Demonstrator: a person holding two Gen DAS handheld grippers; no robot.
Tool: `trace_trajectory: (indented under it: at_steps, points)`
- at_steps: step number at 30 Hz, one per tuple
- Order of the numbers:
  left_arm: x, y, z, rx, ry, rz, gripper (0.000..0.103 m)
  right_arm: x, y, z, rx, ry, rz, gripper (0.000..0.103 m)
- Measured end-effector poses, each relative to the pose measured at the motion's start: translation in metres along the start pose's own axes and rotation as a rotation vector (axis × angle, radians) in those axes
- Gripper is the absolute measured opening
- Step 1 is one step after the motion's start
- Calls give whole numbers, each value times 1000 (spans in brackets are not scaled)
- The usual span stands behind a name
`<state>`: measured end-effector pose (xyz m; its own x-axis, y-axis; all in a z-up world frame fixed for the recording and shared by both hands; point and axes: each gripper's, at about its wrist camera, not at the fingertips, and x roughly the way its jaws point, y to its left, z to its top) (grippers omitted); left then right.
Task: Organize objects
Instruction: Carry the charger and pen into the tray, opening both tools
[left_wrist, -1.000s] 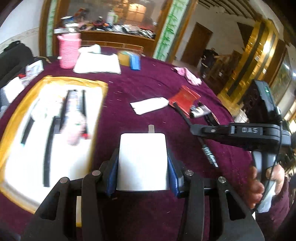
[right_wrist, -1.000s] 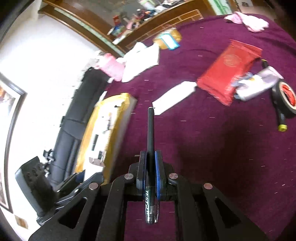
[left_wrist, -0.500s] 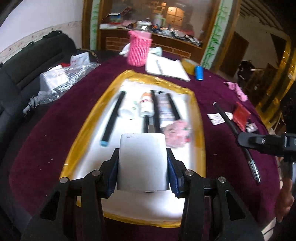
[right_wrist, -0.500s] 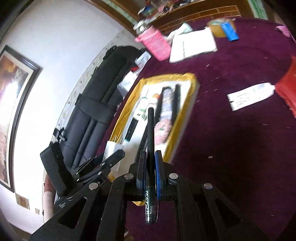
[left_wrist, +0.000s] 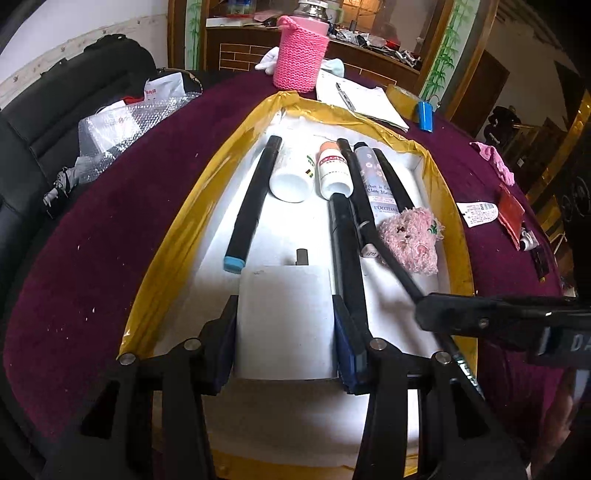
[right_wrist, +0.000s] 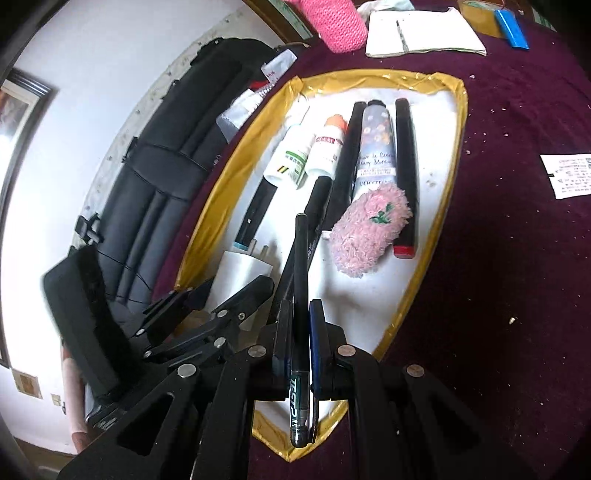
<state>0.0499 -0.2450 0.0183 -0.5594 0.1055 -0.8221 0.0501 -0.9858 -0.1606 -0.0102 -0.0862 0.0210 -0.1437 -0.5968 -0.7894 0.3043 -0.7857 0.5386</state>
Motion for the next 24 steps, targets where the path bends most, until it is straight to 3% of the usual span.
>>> trace_trajectory:
  at_steps: [9,16,24]
  points:
    - [-1,4,1,-24,14,-40,45,17,2,8,-15,5,-37,8]
    - [-8,1,3,-20,-4,-26,46,16,0,9,-30,-8,-69,8]
    - [-37,-1,11,-36,-87,-23,47,9,7,6,-53,-48,-84,11]
